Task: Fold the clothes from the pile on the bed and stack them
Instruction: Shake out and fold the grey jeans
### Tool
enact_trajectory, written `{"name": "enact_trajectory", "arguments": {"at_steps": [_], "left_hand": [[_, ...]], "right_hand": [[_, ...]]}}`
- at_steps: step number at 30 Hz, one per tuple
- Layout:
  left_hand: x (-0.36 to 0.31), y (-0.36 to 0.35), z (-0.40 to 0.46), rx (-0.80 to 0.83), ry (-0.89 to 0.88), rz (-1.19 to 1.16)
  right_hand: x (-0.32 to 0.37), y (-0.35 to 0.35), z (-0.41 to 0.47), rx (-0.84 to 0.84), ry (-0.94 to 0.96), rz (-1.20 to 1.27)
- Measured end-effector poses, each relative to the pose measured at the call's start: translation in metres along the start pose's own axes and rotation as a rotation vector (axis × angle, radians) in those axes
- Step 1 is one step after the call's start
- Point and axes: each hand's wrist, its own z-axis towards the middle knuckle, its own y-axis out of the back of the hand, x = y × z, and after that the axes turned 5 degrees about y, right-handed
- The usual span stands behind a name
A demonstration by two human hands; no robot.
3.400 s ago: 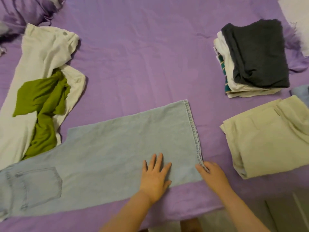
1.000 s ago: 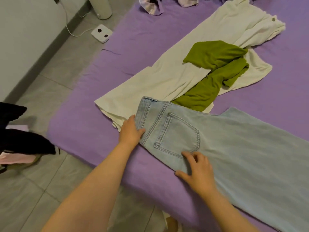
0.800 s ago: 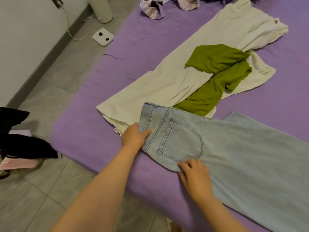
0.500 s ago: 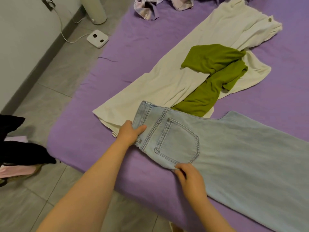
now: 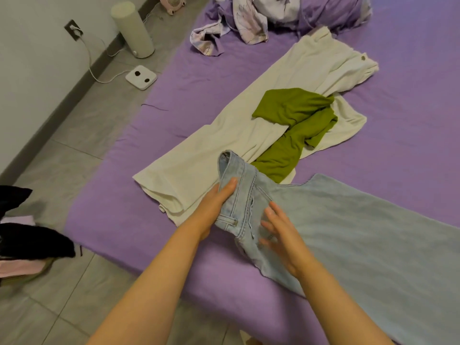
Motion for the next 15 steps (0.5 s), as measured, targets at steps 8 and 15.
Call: {"name": "enact_trajectory", "arguments": {"at_steps": [8,15], "left_hand": [[0.013,-0.134,-0.040,0.270,0.034,0.109],[0.072,-0.193,-0.040,0.185,0.205,0.225]], "right_hand": [[0.055,0.059,-0.056,-0.143,0.174,0.194],[0.020,0.147,-0.075,-0.507,0.071,-0.207]]}}
